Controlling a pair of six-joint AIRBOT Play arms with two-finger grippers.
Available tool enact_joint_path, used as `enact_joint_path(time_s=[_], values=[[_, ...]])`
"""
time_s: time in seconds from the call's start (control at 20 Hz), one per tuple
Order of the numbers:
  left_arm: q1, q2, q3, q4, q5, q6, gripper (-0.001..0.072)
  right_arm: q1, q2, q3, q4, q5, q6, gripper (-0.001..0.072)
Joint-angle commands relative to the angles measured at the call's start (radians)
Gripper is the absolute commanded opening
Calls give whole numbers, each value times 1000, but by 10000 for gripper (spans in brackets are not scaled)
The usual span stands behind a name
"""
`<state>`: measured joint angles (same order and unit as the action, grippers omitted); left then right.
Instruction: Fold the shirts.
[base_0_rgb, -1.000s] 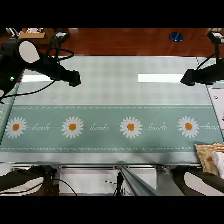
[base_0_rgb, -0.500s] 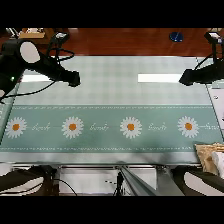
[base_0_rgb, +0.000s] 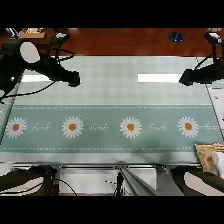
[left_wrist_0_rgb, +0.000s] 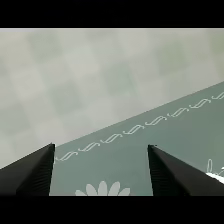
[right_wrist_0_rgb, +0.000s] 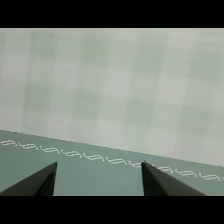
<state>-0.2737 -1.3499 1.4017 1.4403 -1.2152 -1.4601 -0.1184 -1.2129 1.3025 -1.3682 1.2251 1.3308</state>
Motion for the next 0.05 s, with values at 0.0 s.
enact_joint_path(time_s=[0.0], values=[[0, 0, 1, 0, 0, 0, 676, 1, -1, 0, 0, 0, 0, 604]])
